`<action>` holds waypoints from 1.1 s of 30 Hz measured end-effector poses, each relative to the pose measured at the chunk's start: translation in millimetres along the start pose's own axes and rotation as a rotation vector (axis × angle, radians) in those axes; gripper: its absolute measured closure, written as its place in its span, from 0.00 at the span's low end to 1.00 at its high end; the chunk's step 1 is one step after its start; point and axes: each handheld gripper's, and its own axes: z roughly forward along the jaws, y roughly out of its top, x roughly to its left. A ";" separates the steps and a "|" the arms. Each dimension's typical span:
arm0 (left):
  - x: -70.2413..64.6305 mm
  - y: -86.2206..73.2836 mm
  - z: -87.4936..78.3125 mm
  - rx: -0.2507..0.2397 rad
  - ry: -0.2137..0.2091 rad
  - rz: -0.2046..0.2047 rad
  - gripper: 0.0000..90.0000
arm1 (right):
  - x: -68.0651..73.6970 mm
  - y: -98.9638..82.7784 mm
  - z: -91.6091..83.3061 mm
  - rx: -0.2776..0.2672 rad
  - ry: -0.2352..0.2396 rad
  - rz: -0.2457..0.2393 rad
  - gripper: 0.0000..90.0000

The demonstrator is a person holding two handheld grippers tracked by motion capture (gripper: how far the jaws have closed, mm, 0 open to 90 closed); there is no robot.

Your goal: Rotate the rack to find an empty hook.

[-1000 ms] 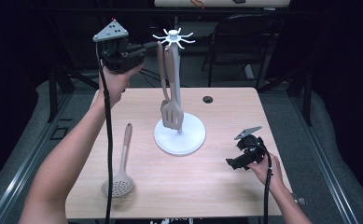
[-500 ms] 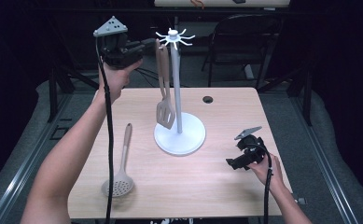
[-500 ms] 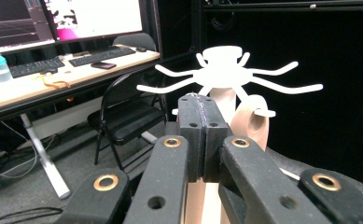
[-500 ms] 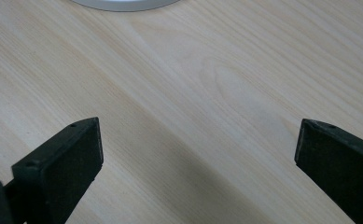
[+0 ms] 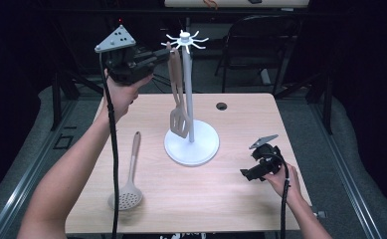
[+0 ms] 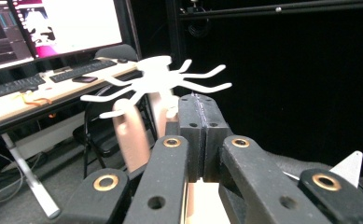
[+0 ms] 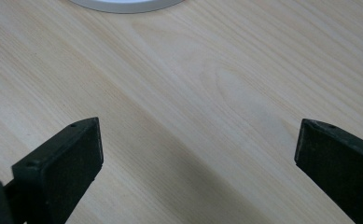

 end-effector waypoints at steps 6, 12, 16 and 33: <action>-2.2 3.8 10.5 0.035 0.017 0.017 1.00 | 0.4 -0.9 0.2 -0.013 0.000 0.009 0.01; 1.9 2.6 12.8 0.039 0.030 0.012 1.00 | -0.9 -2.2 -0.8 -0.004 -0.006 0.012 0.01; 7.1 0.8 11.7 0.038 0.045 0.003 1.00 | -0.6 -2.1 -0.8 -0.004 -0.008 0.011 0.01; 24.6 -1.6 15.0 0.054 0.078 -0.028 1.00 | -0.4 -1.3 -0.2 0.000 -0.004 0.006 0.01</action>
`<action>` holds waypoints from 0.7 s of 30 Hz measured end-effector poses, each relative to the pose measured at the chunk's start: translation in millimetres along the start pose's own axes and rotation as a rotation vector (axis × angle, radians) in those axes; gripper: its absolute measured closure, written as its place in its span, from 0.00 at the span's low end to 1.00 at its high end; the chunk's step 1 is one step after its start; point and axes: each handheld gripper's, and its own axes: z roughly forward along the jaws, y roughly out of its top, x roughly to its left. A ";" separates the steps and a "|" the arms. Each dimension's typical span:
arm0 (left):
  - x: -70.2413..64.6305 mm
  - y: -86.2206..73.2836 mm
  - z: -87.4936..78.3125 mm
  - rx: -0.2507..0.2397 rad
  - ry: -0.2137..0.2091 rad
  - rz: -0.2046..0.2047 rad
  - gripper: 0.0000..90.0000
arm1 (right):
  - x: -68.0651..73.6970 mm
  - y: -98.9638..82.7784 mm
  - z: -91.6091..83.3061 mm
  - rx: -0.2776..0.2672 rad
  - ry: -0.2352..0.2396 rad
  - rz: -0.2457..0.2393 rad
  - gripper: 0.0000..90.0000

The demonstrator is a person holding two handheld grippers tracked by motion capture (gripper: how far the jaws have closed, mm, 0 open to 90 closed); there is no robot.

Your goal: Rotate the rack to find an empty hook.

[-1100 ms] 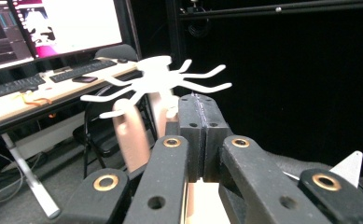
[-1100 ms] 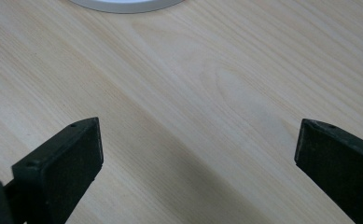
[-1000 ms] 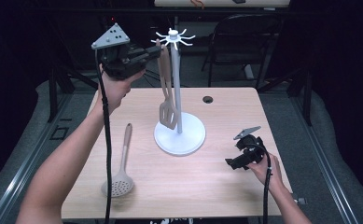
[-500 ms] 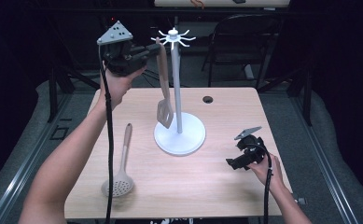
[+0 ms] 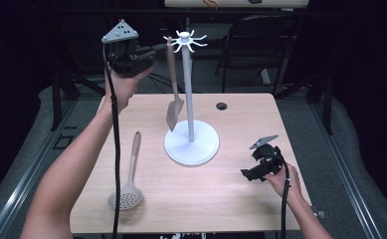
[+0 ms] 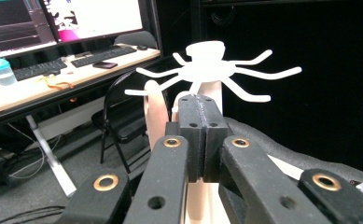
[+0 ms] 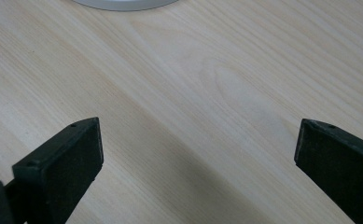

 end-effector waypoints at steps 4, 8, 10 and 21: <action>-0.3 1.3 1.1 -0.002 0.003 0.002 1.00 | 0.4 0.0 0.7 -0.004 0.011 0.004 0.01; -0.2 1.8 1.5 -0.002 0.002 0.003 1.00 | -0.2 -0.1 0.1 0.000 0.001 -0.001 0.01; 0.3 2.0 1.7 0.000 0.003 0.002 1.00 | -0.4 -0.1 0.1 0.002 0.002 -0.003 0.01; 0.7 -7.2 -11.3 -0.027 0.003 -0.035 0.86 | -0.4 -0.4 -0.9 0.005 0.002 -0.001 0.01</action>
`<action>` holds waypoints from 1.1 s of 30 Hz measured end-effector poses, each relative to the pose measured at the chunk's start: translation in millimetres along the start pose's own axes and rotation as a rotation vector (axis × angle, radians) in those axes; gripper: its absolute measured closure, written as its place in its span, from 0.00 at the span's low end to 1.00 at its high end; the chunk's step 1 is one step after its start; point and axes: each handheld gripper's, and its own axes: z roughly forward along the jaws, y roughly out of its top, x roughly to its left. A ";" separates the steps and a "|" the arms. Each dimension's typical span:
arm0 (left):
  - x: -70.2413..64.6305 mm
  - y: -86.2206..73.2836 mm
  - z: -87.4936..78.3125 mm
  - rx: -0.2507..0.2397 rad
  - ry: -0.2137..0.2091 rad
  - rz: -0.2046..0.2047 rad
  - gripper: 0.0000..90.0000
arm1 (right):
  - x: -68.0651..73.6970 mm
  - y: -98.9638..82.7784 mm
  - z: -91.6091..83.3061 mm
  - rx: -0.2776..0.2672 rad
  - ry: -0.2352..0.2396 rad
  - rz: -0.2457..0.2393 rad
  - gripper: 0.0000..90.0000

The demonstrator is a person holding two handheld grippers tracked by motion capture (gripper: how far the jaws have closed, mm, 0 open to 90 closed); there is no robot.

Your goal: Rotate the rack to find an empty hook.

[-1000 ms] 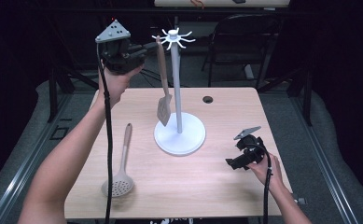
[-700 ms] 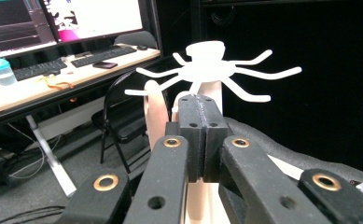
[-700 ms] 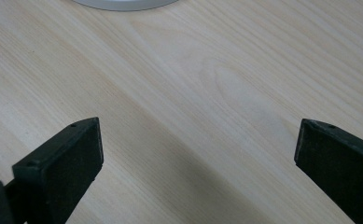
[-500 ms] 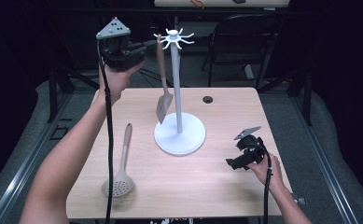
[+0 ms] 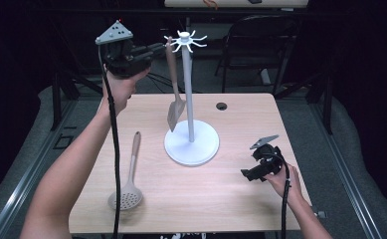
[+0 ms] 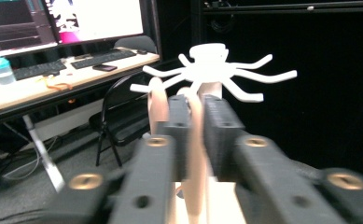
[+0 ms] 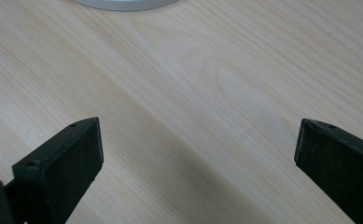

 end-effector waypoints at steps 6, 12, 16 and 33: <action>-5.5 -18.4 -11.8 0.049 0.019 -0.011 0.59 | 0.3 0.2 0.3 -0.008 0.004 0.003 0.01; -8.3 -37.0 -21.5 0.094 0.048 -0.009 0.42 | 1.9 1.7 1.0 -0.015 0.004 0.004 0.01; -7.5 -49.4 -27.1 0.121 0.064 -0.008 0.38 | 1.9 1.9 1.1 -0.028 0.007 -0.001 0.01; -4.6 -115.5 -44.8 0.251 0.112 -0.075 0.18 | 3.8 1.7 4.1 -0.031 0.017 0.006 0.01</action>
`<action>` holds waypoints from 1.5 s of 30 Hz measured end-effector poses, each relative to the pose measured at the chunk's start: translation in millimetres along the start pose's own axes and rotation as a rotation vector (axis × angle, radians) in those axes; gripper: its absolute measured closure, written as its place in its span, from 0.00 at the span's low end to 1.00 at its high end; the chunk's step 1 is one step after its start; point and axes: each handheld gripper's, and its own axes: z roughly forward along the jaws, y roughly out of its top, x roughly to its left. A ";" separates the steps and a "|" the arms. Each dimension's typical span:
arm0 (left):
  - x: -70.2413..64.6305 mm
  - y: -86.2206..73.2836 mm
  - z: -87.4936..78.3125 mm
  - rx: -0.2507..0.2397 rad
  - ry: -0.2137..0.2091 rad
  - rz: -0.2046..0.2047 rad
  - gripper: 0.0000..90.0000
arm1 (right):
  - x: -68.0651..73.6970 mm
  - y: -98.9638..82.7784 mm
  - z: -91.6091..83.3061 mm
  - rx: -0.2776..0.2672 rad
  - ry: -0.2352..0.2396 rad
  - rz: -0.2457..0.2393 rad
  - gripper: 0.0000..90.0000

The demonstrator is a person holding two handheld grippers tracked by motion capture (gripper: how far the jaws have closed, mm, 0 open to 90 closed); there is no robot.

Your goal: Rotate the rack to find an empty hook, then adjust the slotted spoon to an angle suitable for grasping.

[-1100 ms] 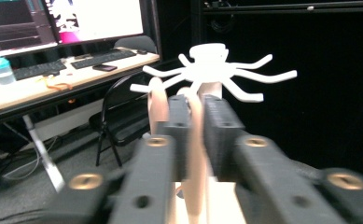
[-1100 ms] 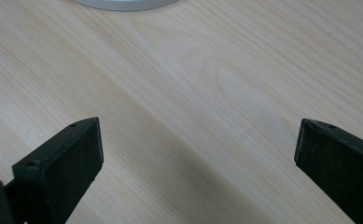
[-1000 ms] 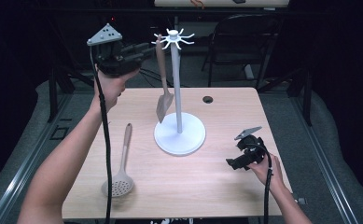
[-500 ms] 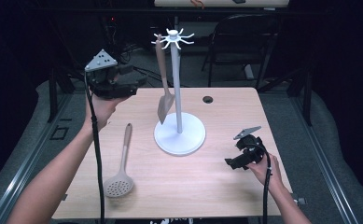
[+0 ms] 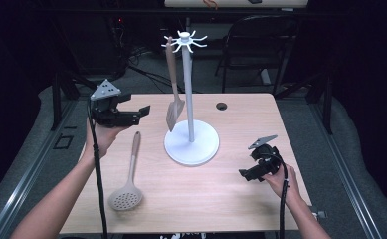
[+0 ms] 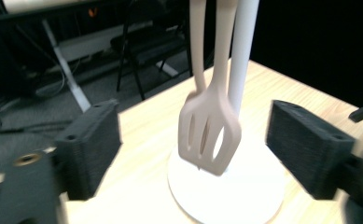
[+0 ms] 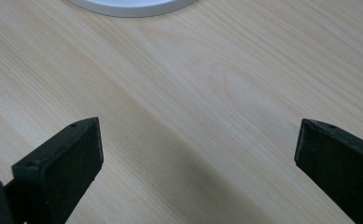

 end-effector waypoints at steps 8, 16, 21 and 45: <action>4.4 -29.1 -1.7 0.034 0.037 -0.062 0.15 | 0.5 0.7 -0.3 0.016 0.010 0.001 0.01; 4.0 -60.9 4.7 0.112 0.103 -0.100 0.09 | 1.7 0.2 -1.6 0.023 0.003 -0.004 0.01; 5.3 -84.9 11.4 0.179 0.124 -0.140 0.08 | 1.3 0.6 -0.4 0.025 0.005 -0.011 0.01; 14.9 -172.0 53.3 0.588 0.130 -0.261 0.52 | 7.0 2.4 0.4 0.043 0.003 -0.028 0.02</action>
